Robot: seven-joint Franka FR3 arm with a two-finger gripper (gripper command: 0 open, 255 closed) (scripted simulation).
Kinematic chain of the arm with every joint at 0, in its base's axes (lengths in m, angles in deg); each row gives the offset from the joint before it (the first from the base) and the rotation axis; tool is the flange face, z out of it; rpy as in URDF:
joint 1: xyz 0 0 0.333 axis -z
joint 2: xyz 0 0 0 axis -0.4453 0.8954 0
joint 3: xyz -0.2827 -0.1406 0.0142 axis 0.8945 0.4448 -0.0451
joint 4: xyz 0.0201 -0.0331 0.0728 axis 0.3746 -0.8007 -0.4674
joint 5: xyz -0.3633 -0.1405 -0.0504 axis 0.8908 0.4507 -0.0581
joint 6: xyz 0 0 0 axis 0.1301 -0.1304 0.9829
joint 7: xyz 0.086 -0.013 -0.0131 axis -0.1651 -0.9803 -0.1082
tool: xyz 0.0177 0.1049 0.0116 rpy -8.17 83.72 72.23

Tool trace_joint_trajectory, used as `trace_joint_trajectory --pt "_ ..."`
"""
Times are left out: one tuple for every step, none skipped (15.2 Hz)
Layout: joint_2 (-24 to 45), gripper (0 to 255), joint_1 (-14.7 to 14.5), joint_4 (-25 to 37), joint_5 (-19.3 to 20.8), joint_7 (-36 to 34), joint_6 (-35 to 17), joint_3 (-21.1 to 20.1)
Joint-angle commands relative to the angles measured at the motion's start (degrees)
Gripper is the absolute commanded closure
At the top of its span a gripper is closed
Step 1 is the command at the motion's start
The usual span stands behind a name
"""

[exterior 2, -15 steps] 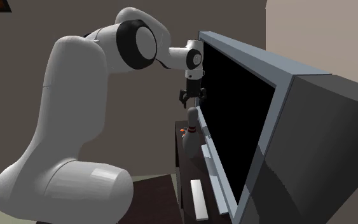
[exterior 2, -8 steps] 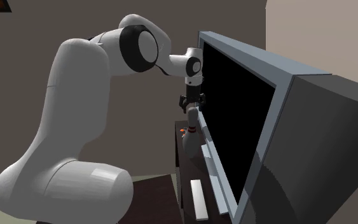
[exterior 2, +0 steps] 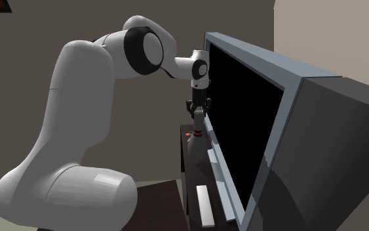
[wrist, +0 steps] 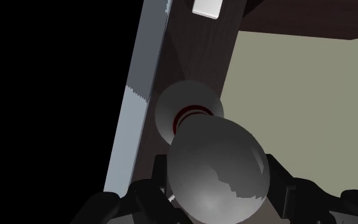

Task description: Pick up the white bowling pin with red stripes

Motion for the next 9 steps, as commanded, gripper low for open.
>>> trace_joint_trajectory --pt "0.1 255 0.0 -0.1 0.0 0.0 0.0 0.0" --pt "-0.3 255 -0.1 -0.5 0.1 0.0 0.1 0.1" --pt "-0.6 255 -0.1 -0.2 0.2 0.0 0.6 0.2" --pt "-1.0 255 -0.2 0.0 0.4 -0.1 1.2 0.2" --pt "-1.3 255 -0.2 0.3 0.5 -0.1 1.8 0.3" --pt "-1.6 255 -0.2 0.6 0.6 -0.2 2.4 0.4" --pt "-1.9 255 -0.3 0.9 0.8 -0.2 3.0 0.5" --pt "-2.2 255 -0.3 1.2 0.9 -0.3 3.6 0.6" --pt "-2.5 255 -0.3 1.5 1.0 -0.3 4.2 0.6"
